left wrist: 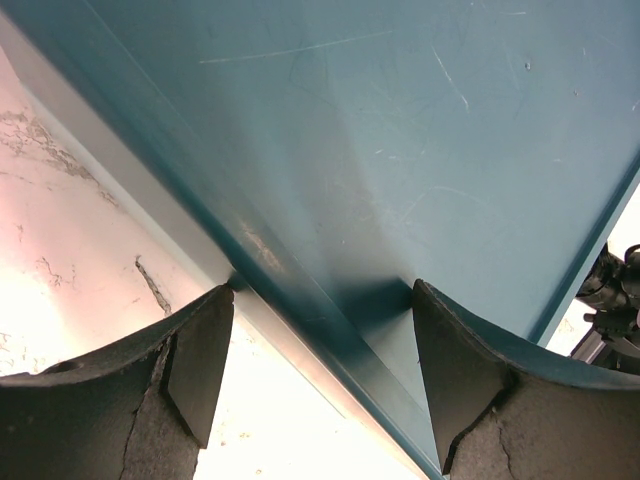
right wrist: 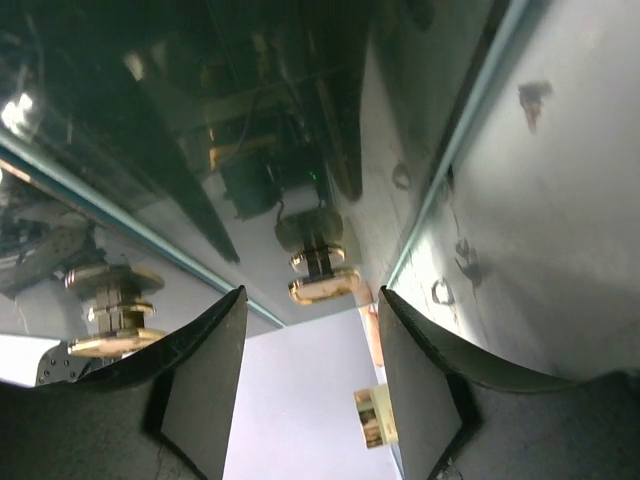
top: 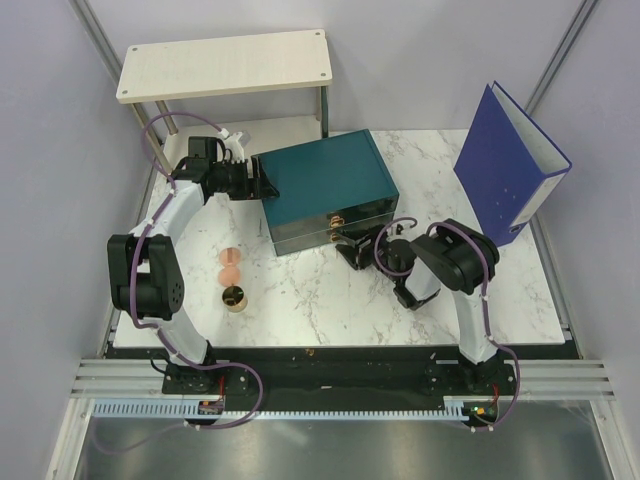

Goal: Organize the makeup

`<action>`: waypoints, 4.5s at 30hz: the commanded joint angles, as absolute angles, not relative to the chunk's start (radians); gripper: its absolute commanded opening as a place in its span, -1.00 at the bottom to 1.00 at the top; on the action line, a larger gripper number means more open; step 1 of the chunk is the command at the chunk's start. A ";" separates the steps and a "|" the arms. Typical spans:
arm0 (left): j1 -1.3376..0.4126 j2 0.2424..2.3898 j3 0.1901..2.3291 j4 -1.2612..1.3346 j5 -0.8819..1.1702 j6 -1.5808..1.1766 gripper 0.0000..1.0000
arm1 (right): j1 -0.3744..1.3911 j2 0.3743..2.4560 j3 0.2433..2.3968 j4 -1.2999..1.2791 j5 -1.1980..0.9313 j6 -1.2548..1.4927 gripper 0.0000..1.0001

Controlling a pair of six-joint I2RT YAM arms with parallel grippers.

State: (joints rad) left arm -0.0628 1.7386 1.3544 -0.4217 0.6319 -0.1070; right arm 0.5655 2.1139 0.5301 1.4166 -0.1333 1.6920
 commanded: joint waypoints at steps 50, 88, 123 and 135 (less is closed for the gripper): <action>-0.081 1.770 1.285 -0.569 0.571 -0.014 0.56 | 0.603 1.936 0.569 0.657 -0.046 1.660 -1.00; -0.081 1.827 1.347 -0.589 0.568 -0.020 0.56 | 0.557 1.453 0.540 -0.218 -0.117 1.525 -1.00; -0.078 1.416 1.312 -0.893 0.125 -0.089 0.87 | 0.526 1.799 1.787 -0.557 0.097 0.399 -0.16; -0.080 1.295 1.051 -0.963 0.133 -0.284 0.99 | 0.447 1.897 1.847 -0.517 0.087 0.296 0.74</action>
